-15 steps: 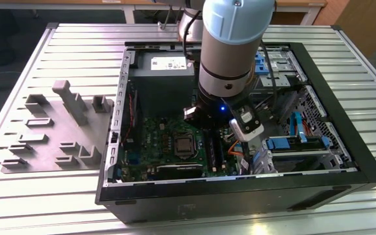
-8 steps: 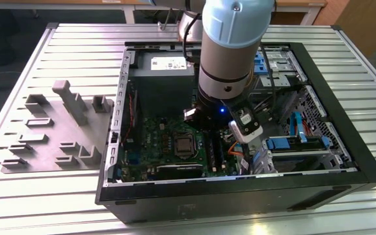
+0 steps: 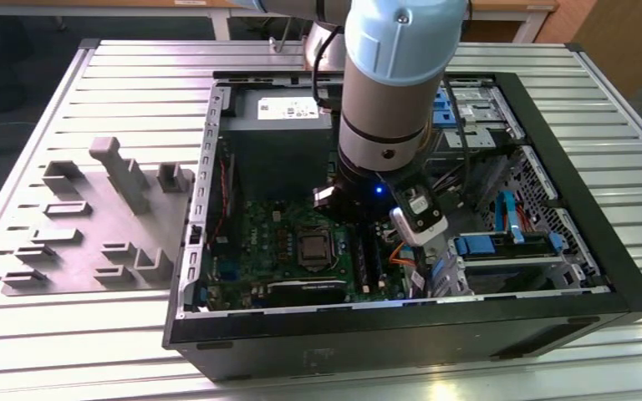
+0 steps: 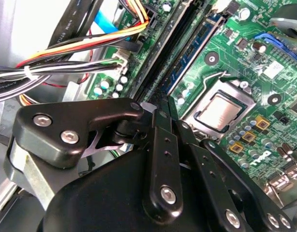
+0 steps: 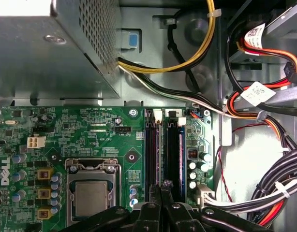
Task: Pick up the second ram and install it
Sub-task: 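Insert the second ram into the second slot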
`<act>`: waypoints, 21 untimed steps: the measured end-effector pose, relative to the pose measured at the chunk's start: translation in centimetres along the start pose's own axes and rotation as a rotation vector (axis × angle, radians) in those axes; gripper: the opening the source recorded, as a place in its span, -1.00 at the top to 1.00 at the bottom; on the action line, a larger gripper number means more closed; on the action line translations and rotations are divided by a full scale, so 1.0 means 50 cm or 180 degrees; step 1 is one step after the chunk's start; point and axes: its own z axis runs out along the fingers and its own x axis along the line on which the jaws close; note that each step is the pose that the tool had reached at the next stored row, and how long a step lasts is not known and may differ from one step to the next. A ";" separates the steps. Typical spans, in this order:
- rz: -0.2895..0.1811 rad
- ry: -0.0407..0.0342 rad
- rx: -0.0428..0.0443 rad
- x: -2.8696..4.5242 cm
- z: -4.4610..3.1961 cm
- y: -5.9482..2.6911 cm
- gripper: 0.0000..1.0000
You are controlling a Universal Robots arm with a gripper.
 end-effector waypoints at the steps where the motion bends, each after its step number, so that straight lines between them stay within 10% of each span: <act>1: 0.0000 0.0000 -0.0001 0.000 0.000 0.000 0.76; 21: 0.0000 -0.0001 -0.0001 0.000 -0.007 0.001 0.62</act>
